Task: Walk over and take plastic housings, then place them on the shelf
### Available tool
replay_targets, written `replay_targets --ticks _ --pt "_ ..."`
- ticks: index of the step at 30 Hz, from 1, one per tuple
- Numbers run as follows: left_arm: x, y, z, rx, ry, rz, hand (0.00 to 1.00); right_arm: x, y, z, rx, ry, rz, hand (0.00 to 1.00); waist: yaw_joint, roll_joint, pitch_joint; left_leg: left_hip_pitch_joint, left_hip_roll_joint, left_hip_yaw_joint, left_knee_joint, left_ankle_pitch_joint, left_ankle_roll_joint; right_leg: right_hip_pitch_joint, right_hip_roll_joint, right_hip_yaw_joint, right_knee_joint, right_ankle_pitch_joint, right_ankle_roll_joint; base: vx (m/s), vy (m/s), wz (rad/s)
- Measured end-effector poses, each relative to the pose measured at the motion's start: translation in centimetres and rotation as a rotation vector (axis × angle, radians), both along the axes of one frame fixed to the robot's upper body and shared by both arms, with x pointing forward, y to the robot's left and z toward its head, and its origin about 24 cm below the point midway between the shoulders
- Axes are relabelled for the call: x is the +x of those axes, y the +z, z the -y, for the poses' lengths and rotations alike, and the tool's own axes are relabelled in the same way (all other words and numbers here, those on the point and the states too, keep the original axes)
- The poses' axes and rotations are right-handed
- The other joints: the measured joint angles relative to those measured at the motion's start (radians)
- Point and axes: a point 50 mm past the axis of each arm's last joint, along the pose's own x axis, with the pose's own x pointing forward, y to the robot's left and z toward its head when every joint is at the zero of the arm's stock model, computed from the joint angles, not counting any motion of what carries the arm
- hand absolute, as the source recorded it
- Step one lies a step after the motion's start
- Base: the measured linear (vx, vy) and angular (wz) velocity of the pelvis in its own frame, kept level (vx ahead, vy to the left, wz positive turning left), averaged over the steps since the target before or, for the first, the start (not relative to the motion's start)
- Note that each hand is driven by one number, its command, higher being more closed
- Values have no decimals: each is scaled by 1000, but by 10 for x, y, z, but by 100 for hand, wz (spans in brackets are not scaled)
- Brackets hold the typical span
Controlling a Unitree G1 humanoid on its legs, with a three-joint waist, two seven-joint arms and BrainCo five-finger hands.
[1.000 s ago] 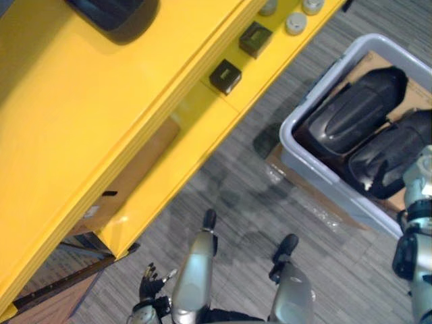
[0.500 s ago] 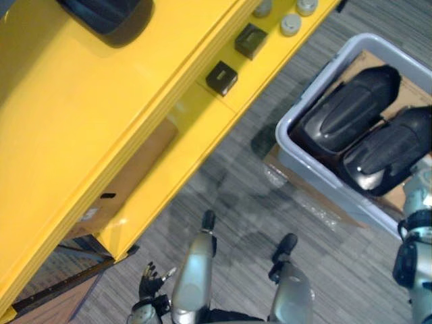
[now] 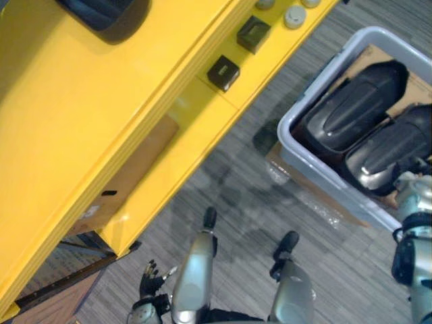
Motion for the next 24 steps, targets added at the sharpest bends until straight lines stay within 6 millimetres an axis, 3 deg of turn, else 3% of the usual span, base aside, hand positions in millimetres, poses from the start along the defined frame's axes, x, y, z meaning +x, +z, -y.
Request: replay_targets --ticks 1,12,24 --pt "1 1 0 5 -14 2 0 0 -2 -1 19 -3 0 100 0 0 0 -6 0 -5 1 1 -1 -3 0 -3 6 -5 1 -44 -9 12" --pt "1 1 1 2 -5 -3 0 -13 -21 4 82 -11 -101 100 -1 -3 -1 -2 -9 -16 -19 25 -1 -16 -15 -15 41 -18 -2 -22 -4 3" --pt "15 12 0 28 -53 75 0 -15 -24 2 -7 -5 -348 100 0 -5 -2 23 -10 -29 -83 71 -9 -16 -17 -26 46 -27 -9 -25 -15 3"
